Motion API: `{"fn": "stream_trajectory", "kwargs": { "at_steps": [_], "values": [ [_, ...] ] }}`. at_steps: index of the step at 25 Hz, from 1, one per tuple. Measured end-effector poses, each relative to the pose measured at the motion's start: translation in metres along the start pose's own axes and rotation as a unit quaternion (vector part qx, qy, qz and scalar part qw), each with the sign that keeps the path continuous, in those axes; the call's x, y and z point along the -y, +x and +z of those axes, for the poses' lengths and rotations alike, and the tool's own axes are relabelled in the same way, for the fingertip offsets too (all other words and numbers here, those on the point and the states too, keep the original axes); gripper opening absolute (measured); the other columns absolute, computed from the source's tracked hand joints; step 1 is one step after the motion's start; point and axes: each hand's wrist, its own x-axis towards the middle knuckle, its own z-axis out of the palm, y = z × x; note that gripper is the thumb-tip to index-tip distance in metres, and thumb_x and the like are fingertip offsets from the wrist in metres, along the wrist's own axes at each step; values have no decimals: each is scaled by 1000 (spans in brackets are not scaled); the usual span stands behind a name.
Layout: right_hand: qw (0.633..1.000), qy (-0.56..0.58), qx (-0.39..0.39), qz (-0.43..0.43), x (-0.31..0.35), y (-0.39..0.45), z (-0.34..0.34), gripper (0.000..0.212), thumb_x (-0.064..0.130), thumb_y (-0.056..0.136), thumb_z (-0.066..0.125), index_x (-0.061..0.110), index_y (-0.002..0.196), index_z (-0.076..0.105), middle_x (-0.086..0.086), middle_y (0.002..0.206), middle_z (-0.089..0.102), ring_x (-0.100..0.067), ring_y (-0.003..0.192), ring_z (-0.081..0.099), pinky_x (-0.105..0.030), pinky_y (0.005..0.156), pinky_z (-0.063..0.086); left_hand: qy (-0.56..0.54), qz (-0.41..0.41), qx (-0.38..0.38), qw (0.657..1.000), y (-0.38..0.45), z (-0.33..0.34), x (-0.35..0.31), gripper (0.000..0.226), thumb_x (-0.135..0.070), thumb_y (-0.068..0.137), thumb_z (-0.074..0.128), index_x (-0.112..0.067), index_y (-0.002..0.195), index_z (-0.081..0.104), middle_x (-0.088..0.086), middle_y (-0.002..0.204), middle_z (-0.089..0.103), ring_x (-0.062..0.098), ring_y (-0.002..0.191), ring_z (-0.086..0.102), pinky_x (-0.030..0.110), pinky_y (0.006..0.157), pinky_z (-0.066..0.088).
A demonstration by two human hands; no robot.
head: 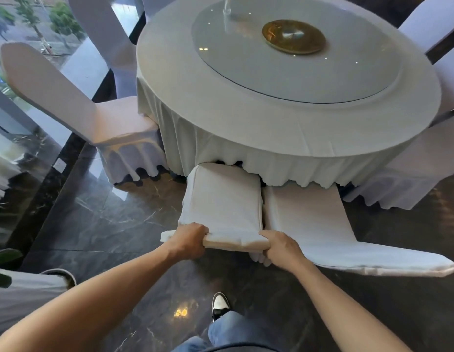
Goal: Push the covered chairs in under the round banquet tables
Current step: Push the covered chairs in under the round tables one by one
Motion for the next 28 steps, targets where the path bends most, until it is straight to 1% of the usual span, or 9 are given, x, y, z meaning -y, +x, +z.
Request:
{"fn": "stream_trajectory", "kwargs": {
  "at_steps": [4, 7, 10, 14, 17, 20, 22, 25, 28],
  "values": [
    [999, 21, -35, -16, -4, -14, 2, 54, 17, 79, 57, 33, 130, 52, 5, 126, 56, -22, 112, 56, -36, 87, 49, 0, 84, 4, 996, 11, -9, -34, 22, -30, 72, 63, -25, 94, 66, -4, 87, 70, 21, 80, 65, 28, 63, 41],
    [998, 9, -69, -10, -25, -42, 4, 61, 17, 86, 56, 28, 144, 41, 6, 146, 45, -20, 128, 47, -37, 101, 44, 14, 134, -3, 991, 18, 1, -79, 20, -29, 76, 62, -24, 96, 63, -1, 90, 69, 21, 79, 64, 31, 65, 46],
    [992, -44, -114, 14, -60, -77, 1, 58, 18, 91, 56, 21, 147, 39, -1, 147, 44, -23, 131, 43, -39, 110, 36, 26, 148, -22, 988, 20, 9, -124, 27, -27, 81, 59, -22, 107, 58, 2, 101, 67, 23, 86, 63, 34, 69, 47],
    [981, -125, -140, 51, -116, -101, -9, 58, 19, 89, 58, 19, 144, 40, -6, 144, 44, -23, 137, 36, -44, 120, 15, 45, 166, -70, 983, 19, 24, -174, 52, -25, 82, 57, -20, 134, 51, 3, 121, 64, 26, 106, 62, 42, 94, 46],
    [975, -156, -149, 49, -151, -98, -25, 59, 19, 86, 59, 19, 143, 41, -4, 142, 45, -22, 138, 34, -49, 121, 8, 57, 156, -89, 982, 31, 30, -207, 54, -28, 83, 58, -20, 135, 50, 2, 125, 62, 25, 114, 58, 44, 102, 41],
    [965, -231, -106, 66, -197, -92, -43, 58, 18, 82, 59, 21, 138, 43, -1, 132, 51, -24, 129, 40, -57, 118, 6, 93, 80, -81, 989, 48, 29, -225, 56, -32, 85, 60, -21, 139, 48, 3, 135, 54, 27, 129, 47, 50, 112, 29],
    [954, -285, -70, 59, -218, -86, -50, 51, 18, 82, 61, 22, 131, 48, -2, 123, 57, -26, 119, 49, -57, 114, 18, 121, 6, -49, 991, 56, 33, -220, 57, -31, 86, 60, -22, 140, 47, 3, 136, 54, 27, 130, 45, 53, 112, 24],
    [949, -311, -39, 29, -226, -71, -59, 31, 16, 85, 60, 21, 116, 57, -2, 112, 63, -25, 102, 58, -40, 87, 43, 119, -74, -20, 990, 55, 43, -207, 40, -19, 83, 56, -23, 122, 57, 1, 119, 64, 26, 111, 57, 45, 97, 36],
    [954, -297, -37, 27, -221, -58, -67, 23, 17, 84, 62, 21, 107, 64, -1, 102, 67, -24, 93, 65, -34, 72, 46, 112, -87, -51, 989, 52, 46, -204, 29, -12, 81, 57, -27, 104, 65, -2, 103, 69, 24, 98, 62, 39, 85, 39]
  ]
}}
